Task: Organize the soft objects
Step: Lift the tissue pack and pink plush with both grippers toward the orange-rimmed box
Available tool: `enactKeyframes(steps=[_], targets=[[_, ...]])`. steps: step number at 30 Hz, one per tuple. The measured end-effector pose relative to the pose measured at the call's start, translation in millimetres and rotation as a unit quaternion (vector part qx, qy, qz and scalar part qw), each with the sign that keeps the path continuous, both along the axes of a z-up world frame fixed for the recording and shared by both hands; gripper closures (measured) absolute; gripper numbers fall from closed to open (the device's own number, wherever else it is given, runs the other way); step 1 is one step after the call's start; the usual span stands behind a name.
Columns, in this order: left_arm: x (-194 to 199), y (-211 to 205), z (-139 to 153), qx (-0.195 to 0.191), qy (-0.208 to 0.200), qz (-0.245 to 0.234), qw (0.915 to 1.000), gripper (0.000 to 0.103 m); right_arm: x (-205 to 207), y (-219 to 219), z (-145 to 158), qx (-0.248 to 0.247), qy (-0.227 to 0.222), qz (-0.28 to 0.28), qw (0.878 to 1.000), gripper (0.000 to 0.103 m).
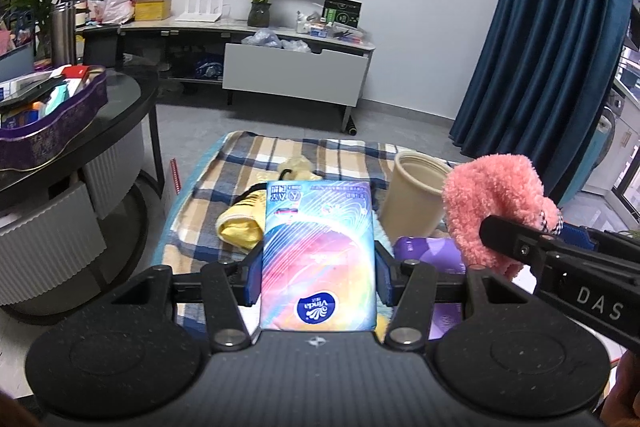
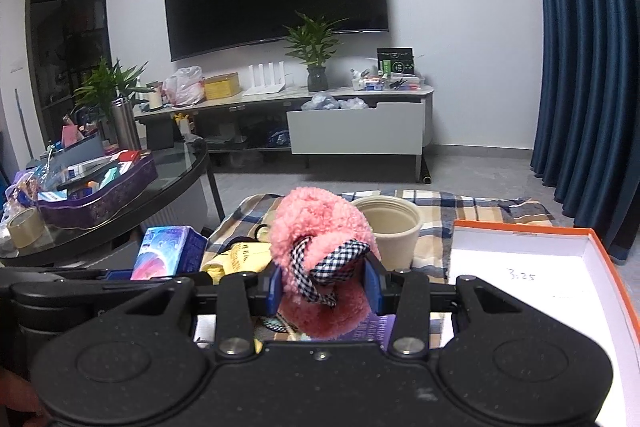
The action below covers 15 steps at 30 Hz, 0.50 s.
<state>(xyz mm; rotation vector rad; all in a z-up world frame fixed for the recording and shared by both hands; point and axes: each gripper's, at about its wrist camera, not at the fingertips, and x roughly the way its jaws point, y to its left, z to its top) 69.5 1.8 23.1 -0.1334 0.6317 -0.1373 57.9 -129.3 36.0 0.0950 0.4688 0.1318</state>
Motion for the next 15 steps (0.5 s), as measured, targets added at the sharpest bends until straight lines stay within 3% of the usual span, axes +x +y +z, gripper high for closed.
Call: enactKeyframes(steps=[15], targets=[[-3.4,-28.9,3.5,0.009,-0.006,-0.028,0.9995,0.05,-12.6,-32.0,1.9,0.01,-0.007,-0.03,0.999,0.054]])
